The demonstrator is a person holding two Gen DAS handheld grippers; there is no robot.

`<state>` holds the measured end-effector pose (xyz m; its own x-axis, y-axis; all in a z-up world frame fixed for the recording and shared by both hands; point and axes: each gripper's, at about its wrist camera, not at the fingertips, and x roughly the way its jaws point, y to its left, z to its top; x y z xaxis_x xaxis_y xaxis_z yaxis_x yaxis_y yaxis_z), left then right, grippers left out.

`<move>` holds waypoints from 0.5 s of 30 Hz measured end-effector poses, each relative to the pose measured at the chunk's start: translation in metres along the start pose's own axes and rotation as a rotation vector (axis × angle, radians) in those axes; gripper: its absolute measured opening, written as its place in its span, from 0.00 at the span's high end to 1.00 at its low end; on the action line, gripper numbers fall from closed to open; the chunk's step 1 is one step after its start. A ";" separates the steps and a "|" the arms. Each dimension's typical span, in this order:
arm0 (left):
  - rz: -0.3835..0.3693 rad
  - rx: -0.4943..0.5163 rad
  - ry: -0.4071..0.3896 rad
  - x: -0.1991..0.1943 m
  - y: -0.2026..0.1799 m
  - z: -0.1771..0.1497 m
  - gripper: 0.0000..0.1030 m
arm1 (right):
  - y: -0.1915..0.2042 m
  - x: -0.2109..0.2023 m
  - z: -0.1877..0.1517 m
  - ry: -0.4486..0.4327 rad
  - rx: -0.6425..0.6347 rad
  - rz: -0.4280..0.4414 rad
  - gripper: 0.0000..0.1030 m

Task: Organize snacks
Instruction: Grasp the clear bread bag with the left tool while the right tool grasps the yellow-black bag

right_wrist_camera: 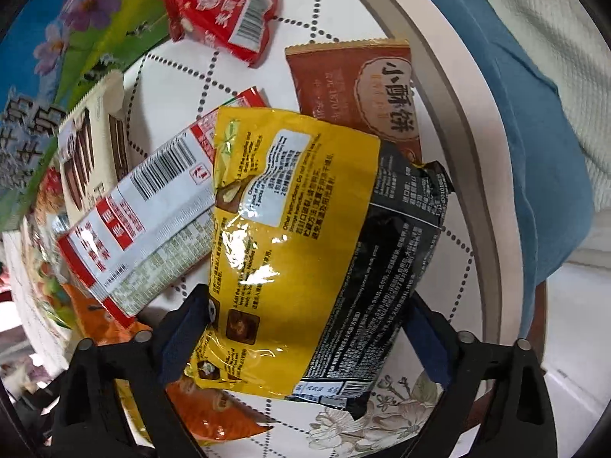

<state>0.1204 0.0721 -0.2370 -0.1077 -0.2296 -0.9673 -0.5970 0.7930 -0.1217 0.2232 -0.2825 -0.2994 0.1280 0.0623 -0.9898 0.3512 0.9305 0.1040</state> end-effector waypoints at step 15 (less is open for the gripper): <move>-0.120 -0.161 -0.052 -0.013 -0.023 -0.025 0.32 | 0.014 0.038 -0.039 0.037 -0.184 -0.080 0.12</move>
<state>0.1153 0.0426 -0.2157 0.0106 -0.2837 -0.9588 -0.7228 0.6604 -0.2034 0.1969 -0.2526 -0.3389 0.0711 -0.0048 -0.9975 0.1833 0.9830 0.0084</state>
